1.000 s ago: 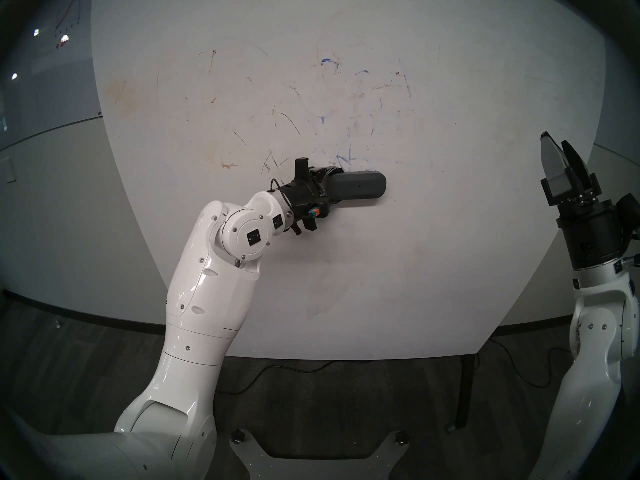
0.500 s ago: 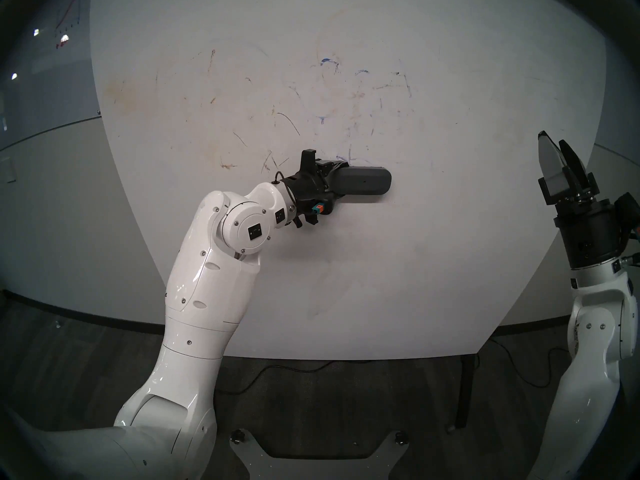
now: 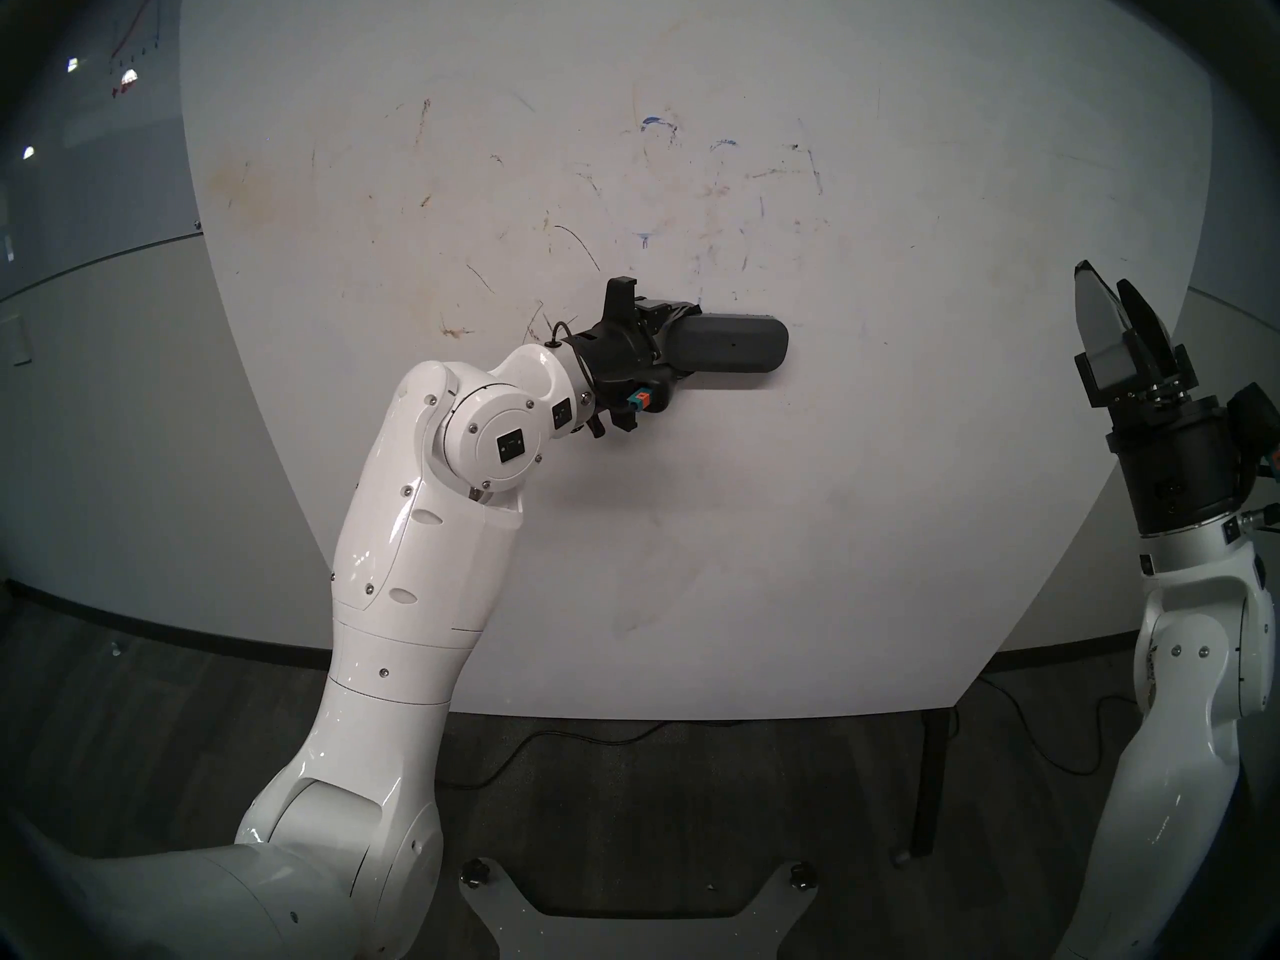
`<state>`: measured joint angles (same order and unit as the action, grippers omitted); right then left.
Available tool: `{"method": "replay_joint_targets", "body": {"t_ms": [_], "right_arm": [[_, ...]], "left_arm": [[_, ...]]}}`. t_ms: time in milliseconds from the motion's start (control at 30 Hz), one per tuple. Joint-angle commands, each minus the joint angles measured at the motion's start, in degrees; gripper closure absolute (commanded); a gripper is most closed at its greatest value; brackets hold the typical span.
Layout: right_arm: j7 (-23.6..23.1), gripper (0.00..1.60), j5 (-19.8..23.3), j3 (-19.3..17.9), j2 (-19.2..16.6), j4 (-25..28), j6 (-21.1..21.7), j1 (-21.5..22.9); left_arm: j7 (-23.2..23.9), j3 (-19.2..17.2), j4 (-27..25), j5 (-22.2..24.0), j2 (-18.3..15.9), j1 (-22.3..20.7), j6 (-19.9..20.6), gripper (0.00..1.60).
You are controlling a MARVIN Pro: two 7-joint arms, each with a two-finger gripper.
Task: Erase all marks on the whiteboard with the eraser
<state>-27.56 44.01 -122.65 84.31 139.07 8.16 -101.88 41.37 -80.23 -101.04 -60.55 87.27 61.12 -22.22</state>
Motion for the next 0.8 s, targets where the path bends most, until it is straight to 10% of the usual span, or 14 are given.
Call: {"method": "replay_joint_targets", "body": {"t_ms": [0,767], "right_arm": [[0.13,0.0,-0.1,-0.24,-0.15,0.93,-0.05,0.22],[0.62,0.0,-0.07,-0.5,-0.19,0.93,-0.11,0.04]], "left_arm": [[-2.28,-4.3,-2.54,-0.83,1.99,-5.96,1.97,1.6],[0.77,-6.71,-2.48,-2.55,5.69,-9.37,1.77,1.6]]}}
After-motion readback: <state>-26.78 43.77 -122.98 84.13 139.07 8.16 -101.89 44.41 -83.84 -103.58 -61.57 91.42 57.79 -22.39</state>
